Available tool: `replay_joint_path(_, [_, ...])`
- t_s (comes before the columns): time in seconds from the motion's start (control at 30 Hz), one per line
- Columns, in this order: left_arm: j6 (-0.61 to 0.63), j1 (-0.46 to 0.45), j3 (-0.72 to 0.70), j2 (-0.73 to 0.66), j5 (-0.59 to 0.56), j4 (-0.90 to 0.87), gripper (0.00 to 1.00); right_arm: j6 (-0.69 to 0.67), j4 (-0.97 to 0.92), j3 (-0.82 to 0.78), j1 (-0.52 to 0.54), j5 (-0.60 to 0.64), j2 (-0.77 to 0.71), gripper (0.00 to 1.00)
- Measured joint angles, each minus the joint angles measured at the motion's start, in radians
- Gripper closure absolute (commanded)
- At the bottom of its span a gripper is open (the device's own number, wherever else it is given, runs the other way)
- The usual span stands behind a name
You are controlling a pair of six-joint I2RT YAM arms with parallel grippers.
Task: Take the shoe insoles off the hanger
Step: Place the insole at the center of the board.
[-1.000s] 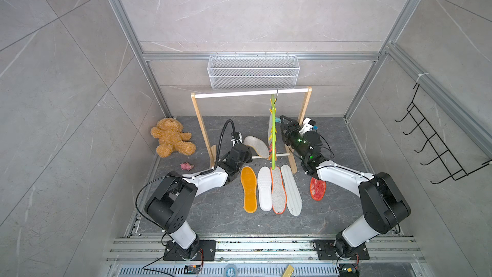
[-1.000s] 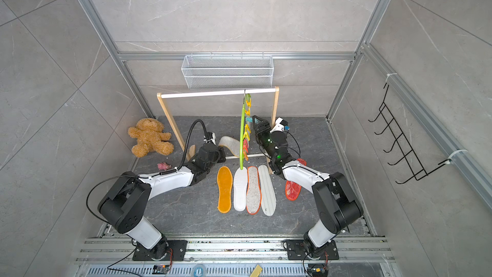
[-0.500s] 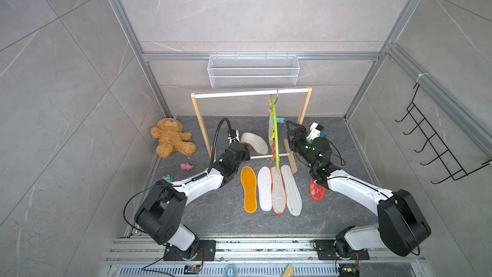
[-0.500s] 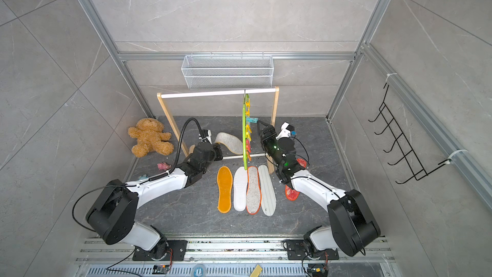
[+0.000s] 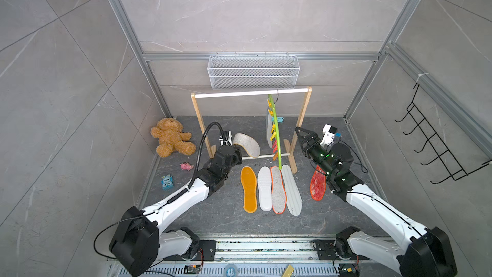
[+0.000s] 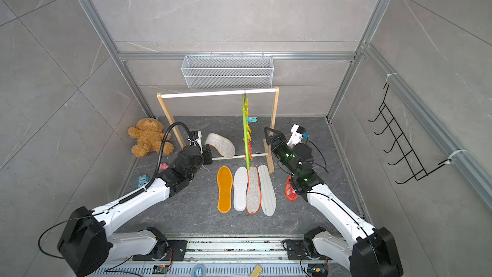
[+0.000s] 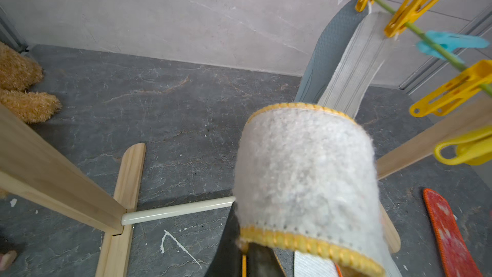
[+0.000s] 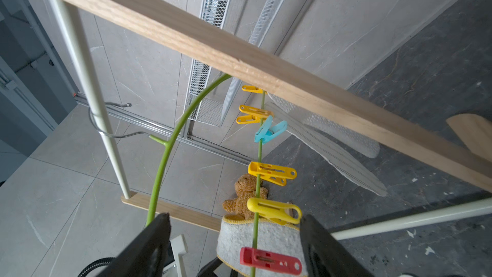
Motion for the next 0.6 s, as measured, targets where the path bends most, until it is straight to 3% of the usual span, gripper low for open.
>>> replay_joint_path(0.33, [0.16, 0.0, 0.001, -0.262, 0.187, -0.146, 1.0, -0.307, -0.293, 0.186, -0.062, -0.32, -0.101, 0.24])
replay_joint_path(0.6, [0.246, 0.004, 0.1, -0.341, 0.341, -0.234, 1.0, -0.4, -0.35, 0.409, -0.051, -0.614, -0.029, 0.34])
